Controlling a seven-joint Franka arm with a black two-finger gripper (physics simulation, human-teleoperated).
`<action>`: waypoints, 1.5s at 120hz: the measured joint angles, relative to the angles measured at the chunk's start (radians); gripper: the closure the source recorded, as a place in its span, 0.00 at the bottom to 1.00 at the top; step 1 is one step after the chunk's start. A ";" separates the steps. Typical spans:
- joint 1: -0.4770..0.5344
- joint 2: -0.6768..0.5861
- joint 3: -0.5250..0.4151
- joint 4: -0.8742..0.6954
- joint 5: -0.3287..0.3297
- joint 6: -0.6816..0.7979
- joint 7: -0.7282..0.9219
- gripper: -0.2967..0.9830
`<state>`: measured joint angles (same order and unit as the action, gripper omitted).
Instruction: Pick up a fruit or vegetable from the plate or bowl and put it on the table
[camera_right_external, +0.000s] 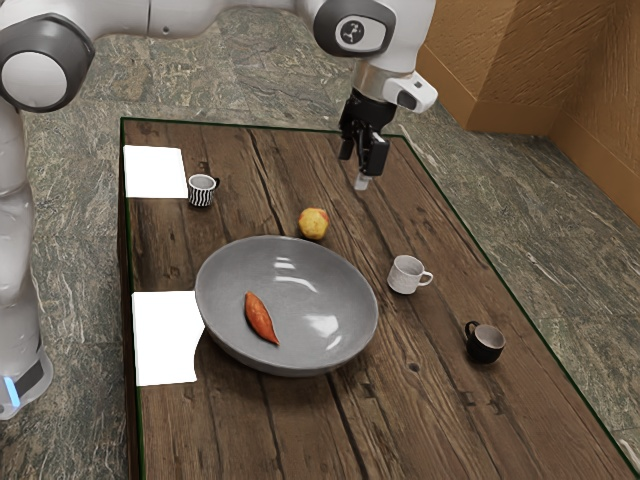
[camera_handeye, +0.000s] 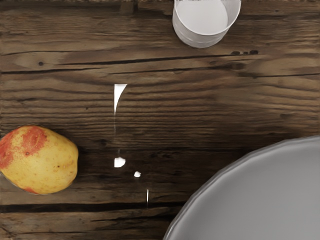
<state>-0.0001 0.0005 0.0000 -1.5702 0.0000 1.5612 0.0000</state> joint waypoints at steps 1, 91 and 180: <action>0.000 0.000 0.000 0.000 0.000 0.000 0.000 0.23; -0.493 -0.513 0.176 -0.255 0.120 -0.193 0.261 0.23; -0.069 -0.187 -0.209 -0.420 -0.080 0.204 0.744 0.23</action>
<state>-0.0687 -0.1863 -0.2091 -1.9901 -0.0798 1.7655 0.7439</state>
